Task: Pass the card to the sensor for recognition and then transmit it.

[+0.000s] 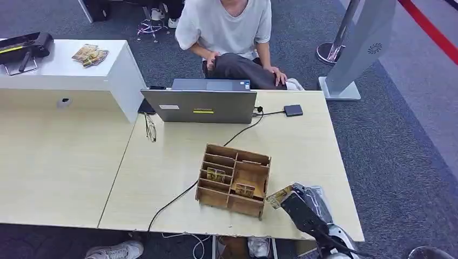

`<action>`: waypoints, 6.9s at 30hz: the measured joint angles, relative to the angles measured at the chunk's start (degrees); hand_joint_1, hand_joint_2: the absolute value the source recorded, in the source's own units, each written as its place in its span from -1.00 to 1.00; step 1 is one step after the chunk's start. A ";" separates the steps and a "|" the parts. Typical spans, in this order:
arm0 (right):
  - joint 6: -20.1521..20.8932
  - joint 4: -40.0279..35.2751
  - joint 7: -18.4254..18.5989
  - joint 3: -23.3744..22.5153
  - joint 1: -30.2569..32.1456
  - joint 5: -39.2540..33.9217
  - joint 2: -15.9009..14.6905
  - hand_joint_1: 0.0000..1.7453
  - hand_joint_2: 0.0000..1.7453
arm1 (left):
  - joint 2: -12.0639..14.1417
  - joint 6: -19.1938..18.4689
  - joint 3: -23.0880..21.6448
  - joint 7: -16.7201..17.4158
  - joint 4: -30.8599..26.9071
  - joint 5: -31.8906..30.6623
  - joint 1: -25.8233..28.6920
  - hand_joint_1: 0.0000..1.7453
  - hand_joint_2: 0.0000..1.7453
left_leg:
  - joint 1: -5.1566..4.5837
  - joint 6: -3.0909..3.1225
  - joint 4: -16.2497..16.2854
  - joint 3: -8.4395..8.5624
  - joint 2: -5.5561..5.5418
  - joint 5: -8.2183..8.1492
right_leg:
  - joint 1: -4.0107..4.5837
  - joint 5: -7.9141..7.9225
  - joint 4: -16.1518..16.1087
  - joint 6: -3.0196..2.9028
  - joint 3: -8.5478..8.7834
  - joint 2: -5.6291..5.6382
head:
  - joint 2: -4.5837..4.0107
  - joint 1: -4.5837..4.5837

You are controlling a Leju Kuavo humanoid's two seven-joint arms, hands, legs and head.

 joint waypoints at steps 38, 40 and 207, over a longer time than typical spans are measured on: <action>-0.72 -14.34 -7.19 4.46 -3.64 -0.65 -2.91 1.00 1.00 | -0.02 0.00 0.00 -0.72 0.00 0.57 0.01 -1.00 -1.00 | 0.00 0.03 0.01 -0.02 0.02 -0.01 | 0.01 0.00 0.02 0.00 0.01 0.01 | 0.00 0.00; -1.33 -14.45 -7.06 6.04 -5.62 0.20 -2.69 1.00 1.00 | -0.02 -0.13 0.00 -0.72 0.00 0.41 0.00 -1.00 -1.00 | 0.00 0.02 0.01 -0.01 0.03 -0.01 | 0.00 0.01 0.02 0.00 0.02 0.02 | 0.02 -0.02; -23.57 -6.21 -14.34 20.06 0.64 2.87 8.22 -1.00 1.00 | 0.04 -0.68 1.16 -0.52 0.00 -0.92 -0.01 -1.00 -1.00 | 0.00 0.06 0.06 -0.06 0.00 -0.04 | 0.00 -0.06 -0.01 0.22 0.03 0.00 | 0.00 0.00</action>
